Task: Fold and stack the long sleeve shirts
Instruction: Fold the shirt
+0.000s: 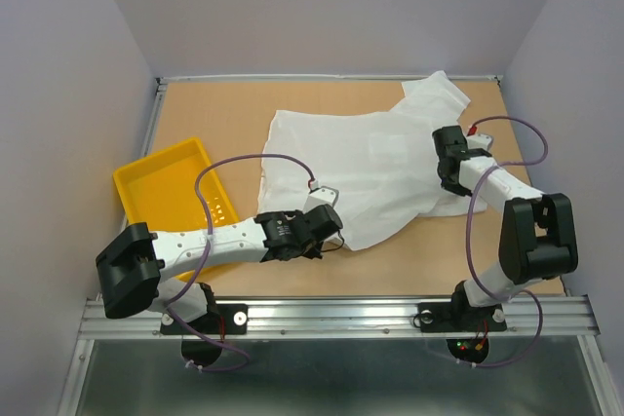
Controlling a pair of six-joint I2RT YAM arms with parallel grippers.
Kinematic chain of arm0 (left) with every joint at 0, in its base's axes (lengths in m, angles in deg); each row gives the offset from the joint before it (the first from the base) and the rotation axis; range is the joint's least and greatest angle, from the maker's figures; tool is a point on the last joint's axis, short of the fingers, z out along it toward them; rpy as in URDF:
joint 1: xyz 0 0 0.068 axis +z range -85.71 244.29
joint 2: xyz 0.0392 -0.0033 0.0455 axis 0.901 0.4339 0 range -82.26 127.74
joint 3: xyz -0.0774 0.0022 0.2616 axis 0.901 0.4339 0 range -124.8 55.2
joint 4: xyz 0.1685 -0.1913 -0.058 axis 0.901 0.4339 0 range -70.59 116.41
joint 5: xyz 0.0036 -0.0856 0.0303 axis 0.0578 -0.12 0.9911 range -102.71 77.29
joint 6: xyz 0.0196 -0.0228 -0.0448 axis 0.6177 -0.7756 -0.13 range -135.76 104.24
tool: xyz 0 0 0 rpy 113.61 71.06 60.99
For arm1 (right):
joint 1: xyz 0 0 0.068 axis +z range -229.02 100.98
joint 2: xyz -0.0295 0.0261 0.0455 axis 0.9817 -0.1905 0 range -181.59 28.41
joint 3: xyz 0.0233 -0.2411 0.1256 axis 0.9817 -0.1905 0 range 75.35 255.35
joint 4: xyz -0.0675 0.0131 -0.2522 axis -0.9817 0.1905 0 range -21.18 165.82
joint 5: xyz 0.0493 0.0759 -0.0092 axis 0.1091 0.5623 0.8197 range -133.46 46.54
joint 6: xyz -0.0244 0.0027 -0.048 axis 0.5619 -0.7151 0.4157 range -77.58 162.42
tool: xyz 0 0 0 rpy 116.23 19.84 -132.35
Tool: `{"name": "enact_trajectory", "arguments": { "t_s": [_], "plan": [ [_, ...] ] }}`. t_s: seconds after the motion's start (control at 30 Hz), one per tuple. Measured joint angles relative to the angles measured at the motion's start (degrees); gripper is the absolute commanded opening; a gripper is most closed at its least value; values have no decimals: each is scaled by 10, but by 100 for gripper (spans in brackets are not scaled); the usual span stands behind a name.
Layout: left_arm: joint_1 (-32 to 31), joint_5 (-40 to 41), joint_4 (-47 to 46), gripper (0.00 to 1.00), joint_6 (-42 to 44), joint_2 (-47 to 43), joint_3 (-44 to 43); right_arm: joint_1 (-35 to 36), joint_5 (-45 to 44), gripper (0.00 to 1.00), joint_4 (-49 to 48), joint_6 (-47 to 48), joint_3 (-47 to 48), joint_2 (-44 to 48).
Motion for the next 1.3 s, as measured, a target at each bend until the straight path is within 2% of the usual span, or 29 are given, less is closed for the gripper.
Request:
{"name": "enact_trajectory", "arguments": {
  "t_s": [0.33,0.6,0.9,1.03,1.3],
  "plan": [
    [22,26,23,1,3,-1,-36,-57,65,1,-14,-63,-57,57],
    [96,54,16,1,38,-12,-135,-166,195,1,-112,-143,-176,164],
    [120,63,1,1,109,-6,-209,-182,283,1,-214,-223,-242,186],
    [134,66,-22,1,156,33,-272,-189,312,1,-247,-246,-244,183],
    [197,68,-46,2,228,183,-467,-227,342,1,-273,-269,-243,155]
  ]
}}
